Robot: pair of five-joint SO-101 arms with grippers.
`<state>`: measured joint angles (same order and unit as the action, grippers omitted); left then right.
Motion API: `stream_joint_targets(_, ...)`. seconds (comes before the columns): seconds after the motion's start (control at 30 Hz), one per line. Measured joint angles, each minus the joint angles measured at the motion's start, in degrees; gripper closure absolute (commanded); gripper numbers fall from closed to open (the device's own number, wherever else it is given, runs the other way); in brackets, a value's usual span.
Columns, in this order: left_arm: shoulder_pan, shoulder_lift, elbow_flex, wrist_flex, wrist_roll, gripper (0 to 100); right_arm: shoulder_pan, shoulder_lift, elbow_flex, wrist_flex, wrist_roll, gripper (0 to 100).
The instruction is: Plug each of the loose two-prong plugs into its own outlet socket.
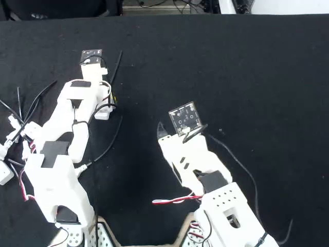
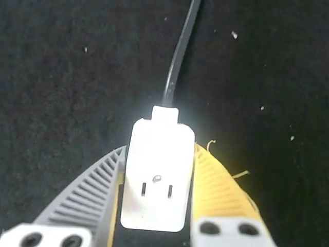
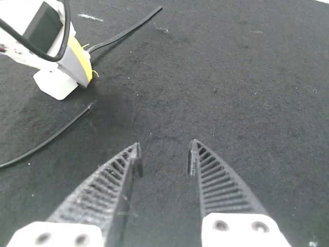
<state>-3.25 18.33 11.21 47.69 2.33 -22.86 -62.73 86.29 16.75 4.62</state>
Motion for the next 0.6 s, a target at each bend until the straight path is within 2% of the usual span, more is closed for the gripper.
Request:
stream_joint_targets(0.1,0.5,-0.9,-0.1,5.2,-1.1,97,0.0,0.0,0.0,0.0,0.0,85.7)
stream_joint_targets(0.27,6.5,-5.2,3.9,12.2,-9.1,97,0.0,0.0,0.0,0.0,0.0,85.7)
stream_joint_targets(0.5,13.0,-15.3,17.9,7.2,-19.4,97,0.1,0.0,0.0,0.0,0.0,85.8)
stream_joint_targets(0.6,14.5,-22.3,26.5,2.4,-22.1,97,4.1,0.0,0.0,0.0,0.0,85.8)
